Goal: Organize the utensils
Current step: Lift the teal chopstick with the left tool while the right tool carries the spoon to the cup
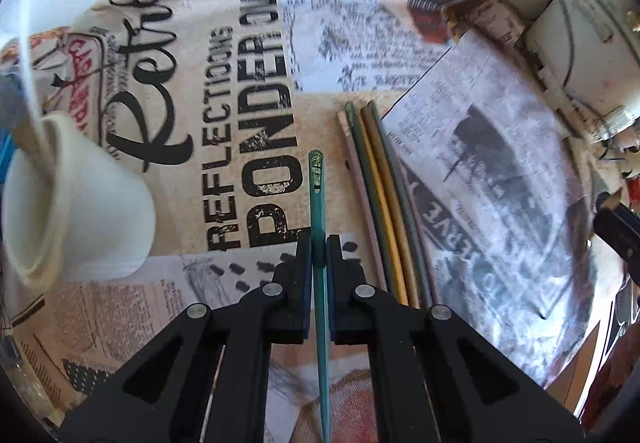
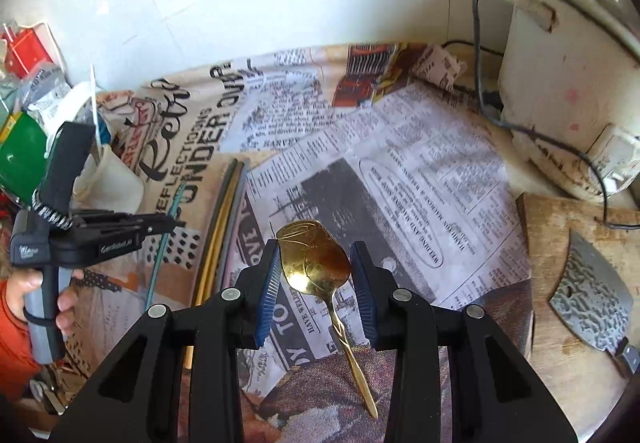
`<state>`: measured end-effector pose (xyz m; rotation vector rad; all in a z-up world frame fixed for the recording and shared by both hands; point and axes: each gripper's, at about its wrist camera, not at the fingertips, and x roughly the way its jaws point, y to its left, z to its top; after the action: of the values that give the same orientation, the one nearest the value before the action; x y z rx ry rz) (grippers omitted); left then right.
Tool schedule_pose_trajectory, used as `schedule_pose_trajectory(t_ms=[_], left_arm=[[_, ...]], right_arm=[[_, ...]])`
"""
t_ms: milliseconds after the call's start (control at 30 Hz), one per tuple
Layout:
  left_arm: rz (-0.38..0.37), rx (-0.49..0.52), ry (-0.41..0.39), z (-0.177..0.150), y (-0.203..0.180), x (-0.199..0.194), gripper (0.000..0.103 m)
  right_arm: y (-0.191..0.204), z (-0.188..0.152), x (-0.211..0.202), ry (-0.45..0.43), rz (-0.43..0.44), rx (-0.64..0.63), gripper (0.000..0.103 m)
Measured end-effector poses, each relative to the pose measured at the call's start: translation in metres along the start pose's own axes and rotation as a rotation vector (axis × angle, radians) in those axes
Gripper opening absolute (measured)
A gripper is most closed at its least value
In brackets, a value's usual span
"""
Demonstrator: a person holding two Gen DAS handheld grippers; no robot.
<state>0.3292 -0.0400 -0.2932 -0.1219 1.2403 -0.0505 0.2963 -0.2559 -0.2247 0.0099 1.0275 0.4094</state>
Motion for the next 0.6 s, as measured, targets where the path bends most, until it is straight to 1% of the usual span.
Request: schedule_pose_trajectory(t_ms=[200,367,600], left_arm=[[-0.011,0.0,-0.108,-0.019,0.002,-0.049,0.005],[-0.016,-0.003,-0.178,-0.031,0.005,-0.079,0.005],[0.008,0.004,-0.286,-0.049,0.007,-0.119,0.004]], right_arm=[[0.006,0.007,-0.018,-0.042,0.001,-0.002,0.032],[0.016,0.012,-0.03,-0.072,0.002,-0.009,0.032],[0.035,0.014,-0.044,-0.116,0.017,-0.018,0.03]])
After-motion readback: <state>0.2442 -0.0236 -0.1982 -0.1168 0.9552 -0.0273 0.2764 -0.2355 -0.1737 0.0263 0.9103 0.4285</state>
